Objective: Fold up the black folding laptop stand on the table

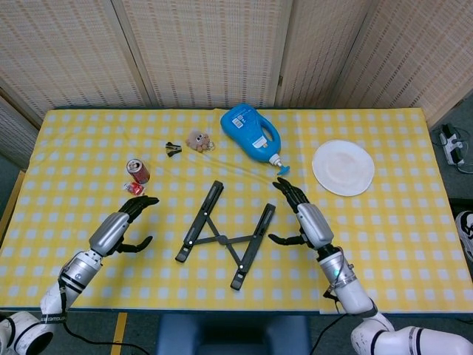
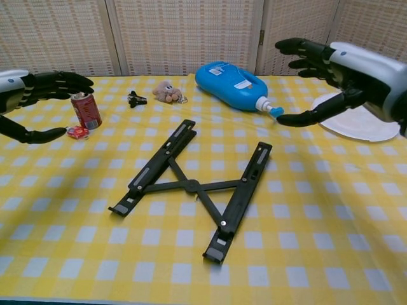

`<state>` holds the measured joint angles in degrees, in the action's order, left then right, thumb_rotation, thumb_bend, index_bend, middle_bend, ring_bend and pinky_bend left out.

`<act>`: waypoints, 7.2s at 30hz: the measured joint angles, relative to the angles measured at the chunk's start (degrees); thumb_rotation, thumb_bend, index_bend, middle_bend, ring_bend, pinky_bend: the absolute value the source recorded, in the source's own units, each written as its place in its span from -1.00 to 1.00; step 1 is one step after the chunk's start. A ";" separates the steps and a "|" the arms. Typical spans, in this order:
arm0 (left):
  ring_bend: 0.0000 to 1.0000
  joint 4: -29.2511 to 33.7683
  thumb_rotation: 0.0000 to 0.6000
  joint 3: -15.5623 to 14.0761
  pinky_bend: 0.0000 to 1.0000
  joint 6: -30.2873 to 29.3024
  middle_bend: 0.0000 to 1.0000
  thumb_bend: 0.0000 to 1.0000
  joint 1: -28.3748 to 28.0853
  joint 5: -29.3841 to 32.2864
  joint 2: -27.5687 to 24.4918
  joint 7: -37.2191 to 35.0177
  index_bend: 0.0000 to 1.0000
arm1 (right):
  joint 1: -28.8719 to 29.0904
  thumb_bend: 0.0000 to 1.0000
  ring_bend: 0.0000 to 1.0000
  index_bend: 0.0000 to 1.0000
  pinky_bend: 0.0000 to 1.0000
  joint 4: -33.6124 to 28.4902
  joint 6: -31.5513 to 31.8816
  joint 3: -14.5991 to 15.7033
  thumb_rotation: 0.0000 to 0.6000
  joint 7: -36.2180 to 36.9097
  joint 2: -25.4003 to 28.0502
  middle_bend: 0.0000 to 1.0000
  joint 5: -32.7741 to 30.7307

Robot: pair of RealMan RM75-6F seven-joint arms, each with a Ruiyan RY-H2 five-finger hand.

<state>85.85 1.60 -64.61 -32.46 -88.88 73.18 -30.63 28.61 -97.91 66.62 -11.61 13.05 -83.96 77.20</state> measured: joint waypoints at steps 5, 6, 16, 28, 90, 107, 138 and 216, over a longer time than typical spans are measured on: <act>-0.94 -0.88 1.00 0.76 -1.00 1.64 -0.74 -0.14 -1.44 0.15 -0.36 4.92 -0.71 | -1.70 -0.58 -0.98 -1.00 -1.00 -1.53 1.98 1.21 1.00 0.73 4.74 -1.00 4.62; -0.93 -1.23 1.00 0.95 -1.00 2.08 -0.74 -0.14 -1.81 0.23 -0.28 6.06 -0.70 | -1.86 -0.58 -0.97 -1.00 -1.00 -1.87 2.20 1.61 1.00 0.50 5.43 -1.00 5.60; -0.92 -12.27 1.00 2.52 -1.00 9.03 -0.74 -0.38 -7.93 0.83 6.24 21.94 -0.71 | -1.95 -0.58 -0.75 -1.00 -1.00 -4.83 2.64 6.76 1.00 -11.89 8.65 -0.79 15.61; -0.97 -31.12 1.00 1.78 -1.00 9.27 -0.82 -0.58 -11.58 -0.92 21.03 26.80 -0.86 | -1.62 -0.58 -0.73 -1.00 -1.00 -5.34 1.35 10.01 1.00 -18.43 8.41 -0.74 18.59; -1.00 -37.81 1.00 4.07 -1.00 11.48 -0.92 -0.69 -18.74 1.82 34.68 25.59 -1.00 | -0.48 -0.57 0.58 0.18 0.58 19.59 2.57 11.78 1.00 -36.30 -3.46 0.58 22.60; -1.00 -39.14 1.00 3.72 -1.00 11.57 -0.92 -0.70 -18.89 2.47 35.54 23.72 -1.00 | 1.29 -0.57 0.58 0.18 0.58 34.34 2.11 12.93 1.00 -33.60 -14.04 0.58 23.65; -1.00 -35.68 1.00 4.37 -1.00 13.32 -0.92 -0.69 -19.33 4.19 35.29 19.85 -1.00 | 4.51 -0.58 0.57 0.18 0.58 41.15 4.20 13.89 1.00 -33.88 -22.24 0.58 25.78; -1.00 -22.33 1.00 6.28 -1.00 8.51 -1.00 -0.69 -12.01 8.88 22.31 20.87 -1.00 | 33.61 -0.25 -0.50 -0.19 -0.82 11.88 -27.68 10.52 1.00 -61.74 -10.64 -0.22 -16.93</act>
<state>63.53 7.88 -56.10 -44.48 -80.00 95.48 -9.76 62.22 -86.03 38.94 -1.09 -48.69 -94.60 60.27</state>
